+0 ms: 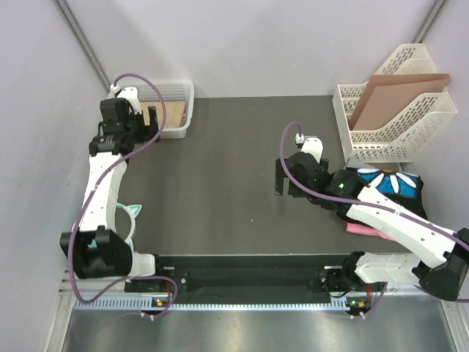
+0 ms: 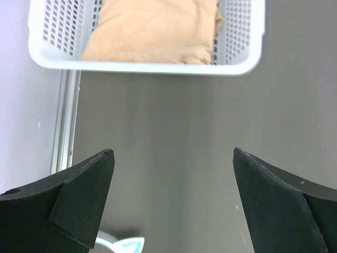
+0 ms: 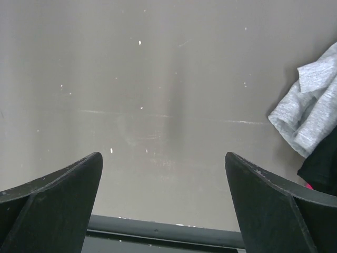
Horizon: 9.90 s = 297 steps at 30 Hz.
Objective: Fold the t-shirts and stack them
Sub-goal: Grab crumpled tshirt from bin with the left arm, then move the tshirt to the center of the board, then flatten out the tshirt
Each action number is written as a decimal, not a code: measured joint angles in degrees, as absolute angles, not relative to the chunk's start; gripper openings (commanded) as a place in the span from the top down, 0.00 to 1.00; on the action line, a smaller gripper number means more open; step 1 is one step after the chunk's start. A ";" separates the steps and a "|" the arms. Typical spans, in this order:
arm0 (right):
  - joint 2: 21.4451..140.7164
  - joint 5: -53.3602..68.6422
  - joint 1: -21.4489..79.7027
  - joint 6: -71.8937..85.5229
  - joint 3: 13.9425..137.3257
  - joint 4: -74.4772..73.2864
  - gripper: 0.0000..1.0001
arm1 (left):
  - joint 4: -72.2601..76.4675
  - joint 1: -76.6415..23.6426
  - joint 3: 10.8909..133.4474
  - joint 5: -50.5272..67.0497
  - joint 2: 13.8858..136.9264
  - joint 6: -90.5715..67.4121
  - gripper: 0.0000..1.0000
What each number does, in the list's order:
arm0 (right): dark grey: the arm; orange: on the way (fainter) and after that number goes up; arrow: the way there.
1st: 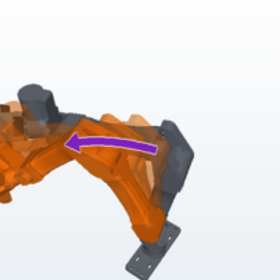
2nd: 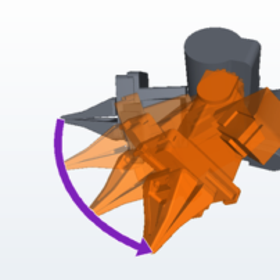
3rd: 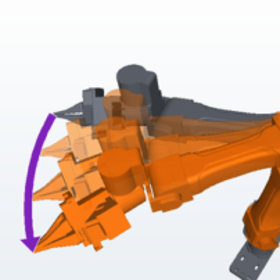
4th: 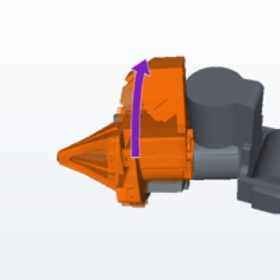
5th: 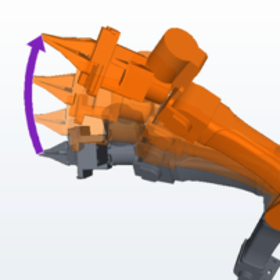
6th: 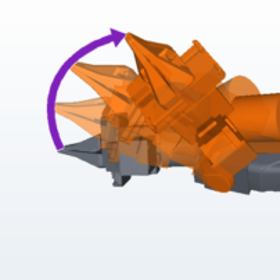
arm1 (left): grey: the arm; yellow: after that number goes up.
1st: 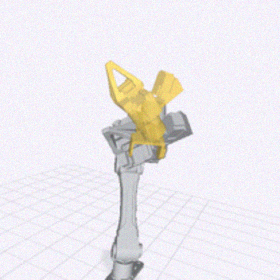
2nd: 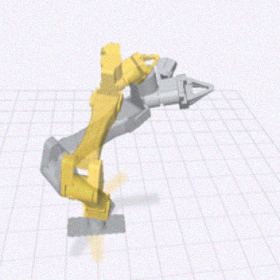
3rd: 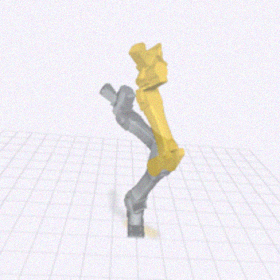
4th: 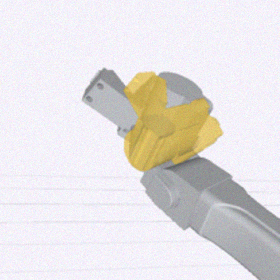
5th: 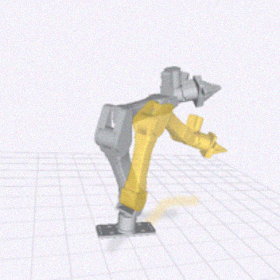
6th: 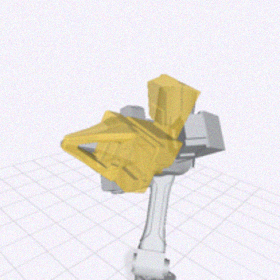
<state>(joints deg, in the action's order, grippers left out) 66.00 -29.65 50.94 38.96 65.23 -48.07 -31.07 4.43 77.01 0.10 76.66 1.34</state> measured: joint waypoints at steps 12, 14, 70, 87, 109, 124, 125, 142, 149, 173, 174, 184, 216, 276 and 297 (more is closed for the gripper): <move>65.89 -29.58 50.94 38.57 63.77 -45.91 0.00 | -25.69 4.34 93.17 0.97 92.12 1.26 0.04; 66.08 -29.69 50.94 38.19 63.72 -45.63 0.00 | -25.63 4.27 100.64 0.21 98.19 1.39 0.03; 69.45 -24.53 46.96 34.59 59.53 -37.32 0.00 | -35.16 3.86 125.54 3.84 122.32 6.74 1.00; 52.23 -33.34 45.95 32.25 65.34 -41.34 0.00 | -46.70 -16.12 98.26 21.65 76.62 7.66 1.00; 46.94 -34.89 45.93 32.58 68.99 -45.47 0.00 | -45.58 -41.30 83.05 31.73 96.44 0.14 0.95; 59.02 -16.95 47.51 31.75 54.30 -39.38 0.00 | -38.96 -28.40 74.35 36.25 100.47 -2.85 0.86; 59.92 -15.55 47.86 32.25 51.75 -38.61 0.00 | -38.83 -28.40 74.35 36.49 100.75 -2.83 0.87; 71.57 -7.46 52.29 36.27 44.97 -20.75 0.22 | -38.83 -28.51 74.89 38.13 100.86 -1.80 0.88; 73.80 -7.22 52.34 36.51 44.97 -17.52 0.69 | -39.44 -28.51 75.24 38.15 100.86 -1.50 0.89; 66.04 -9.80 52.34 36.40 45.12 -22.37 0.83 | -48.01 -28.51 81.21 36.64 100.62 5.87 0.30; 66.04 -9.80 52.34 36.40 45.12 -22.50 0.83 | -48.10 -28.51 81.67 36.82 100.31 6.07 0.30; 66.06 -9.78 52.34 36.42 45.12 -22.55 0.83 | -51.18 -29.23 82.91 41.15 96.16 8.34 0.31; 58.43 -21.50 52.34 44.25 50.63 -48.31 1.00 | -44.31 -23.88 75.77 30.85 99.13 11.35 0.35; 52.62 -34.74 52.27 58.50 55.92 -68.07 1.00 | -35.68 -57.69 82.70 14.52 115.02 2.68 0.16; 52.66 -34.22 51.66 56.47 55.96 -66.19 1.00 | -41.67 -52.21 86.19 5.80 113.69 3.90 1.00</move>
<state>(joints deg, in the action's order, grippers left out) 52.66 -34.22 51.66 56.47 55.96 -66.19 -41.67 -52.21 86.19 5.80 113.69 3.90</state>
